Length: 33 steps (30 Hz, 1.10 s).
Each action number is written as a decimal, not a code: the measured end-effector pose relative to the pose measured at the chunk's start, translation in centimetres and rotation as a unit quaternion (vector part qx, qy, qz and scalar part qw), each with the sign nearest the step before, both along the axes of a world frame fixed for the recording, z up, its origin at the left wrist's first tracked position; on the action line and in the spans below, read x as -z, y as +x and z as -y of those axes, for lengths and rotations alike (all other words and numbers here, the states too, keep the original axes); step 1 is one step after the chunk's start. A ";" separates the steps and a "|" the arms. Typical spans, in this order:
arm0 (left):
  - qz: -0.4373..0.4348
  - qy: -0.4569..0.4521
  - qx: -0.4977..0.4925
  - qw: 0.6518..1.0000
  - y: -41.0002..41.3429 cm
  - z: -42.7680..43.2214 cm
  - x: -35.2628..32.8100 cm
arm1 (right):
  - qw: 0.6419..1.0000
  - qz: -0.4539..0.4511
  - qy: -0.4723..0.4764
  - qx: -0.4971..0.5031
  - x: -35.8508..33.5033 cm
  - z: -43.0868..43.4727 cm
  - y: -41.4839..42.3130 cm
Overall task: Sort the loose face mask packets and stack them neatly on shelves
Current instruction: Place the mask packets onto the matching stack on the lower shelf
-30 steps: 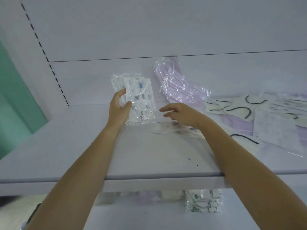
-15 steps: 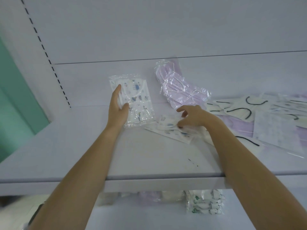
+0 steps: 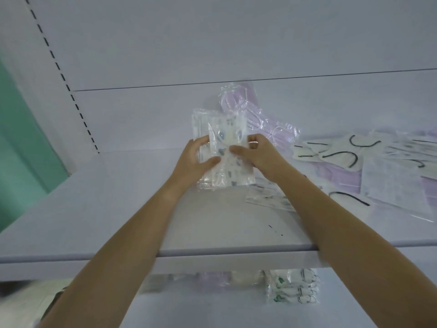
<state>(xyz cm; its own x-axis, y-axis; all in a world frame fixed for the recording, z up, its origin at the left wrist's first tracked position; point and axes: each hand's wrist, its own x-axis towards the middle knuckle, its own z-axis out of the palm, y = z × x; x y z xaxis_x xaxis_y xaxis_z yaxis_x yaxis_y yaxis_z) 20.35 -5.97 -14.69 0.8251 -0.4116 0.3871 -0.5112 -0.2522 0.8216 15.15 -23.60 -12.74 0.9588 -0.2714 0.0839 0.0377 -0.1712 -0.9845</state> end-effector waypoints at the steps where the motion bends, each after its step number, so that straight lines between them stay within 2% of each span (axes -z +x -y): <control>1: 0.008 0.002 -0.018 1.000 0.2 0.0 0.0 | 0.999 -0.008 -0.034 0.004 0.0 0.2 0.0; 3: 0.010 -0.018 -0.063 0.998 0.9 -0.6 0.0 | 0.986 -0.036 -0.163 -0.013 -0.2 1.4 -0.2; 5: 0.009 -0.052 -0.095 0.994 1.5 -1.3 0.1 | 0.925 -0.119 -0.354 -0.076 -0.2 2.9 -0.8; 6: 0.010 -0.066 -0.102 0.992 1.8 -1.6 0.1 | 0.885 -0.165 -0.422 -0.107 -0.1 3.2 -1.1; 7: 0.012 -0.076 -0.105 0.991 2.0 -1.8 0.2 | 0.862 -0.195 -0.453 -0.121 -0.1 3.3 -1.3; 11: 0.018 -0.075 -0.100 0.992 2.3 -1.7 0.3 | 0.883 -0.181 -0.416 -0.124 -0.2 2.7 -1.2; 13: 0.014 -0.064 -0.103 0.993 2.2 -1.6 0.4 | 0.899 -0.133 -0.393 -0.141 -0.1 2.4 -1.1; 14: 0.008 -0.057 -0.110 0.992 2.0 -1.6 0.3 | 0.918 -0.091 -0.363 -0.131 -0.2 2.2 -1.2; 17: 0.001 -0.056 -0.112 0.992 1.0 -1.3 -0.3 | 0.982 0.079 -0.173 -0.003 -1.3 1.3 -1.1; 19: -0.012 -0.071 -0.073 0.995 0.0 -0.9 -1.0 | 0.984 0.160 -0.039 0.075 -2.4 0.3 -0.9; 20: -0.019 -0.078 -0.048 0.996 -0.6 -0.5 -1.5 | 0.977 0.184 -0.011 0.108 -3.0 -0.3 -0.7; 23: -0.013 -0.081 0.004 0.997 -2.2 -0.1 -2.7 | 0.963 0.210 -0.003 0.166 -4.4 -2.4 0.1; 25: 0.030 -0.079 0.003 0.996 -3.1 -0.4 -3.2 | 0.953 0.236 -0.007 0.188 -5.5 -3.8 0.3; 27: 0.063 -0.096 -0.012 0.993 -3.9 -1.3 -3.4 | 0.948 0.250 -0.052 0.192 -6.2 -5.0 -0.3; 30: 0.040 -0.160 -0.023 0.986 -5.0 -3.4 -3.6 | 0.972 0.182 -0.108 0.104 -5.5 -5.7 -2.1; 33: -0.058 -0.223 -0.017 0.973 -6.6 -4.9 -3.4 | 0.987 0.132 -0.088 -0.006 -3.5 -6.5 -5.0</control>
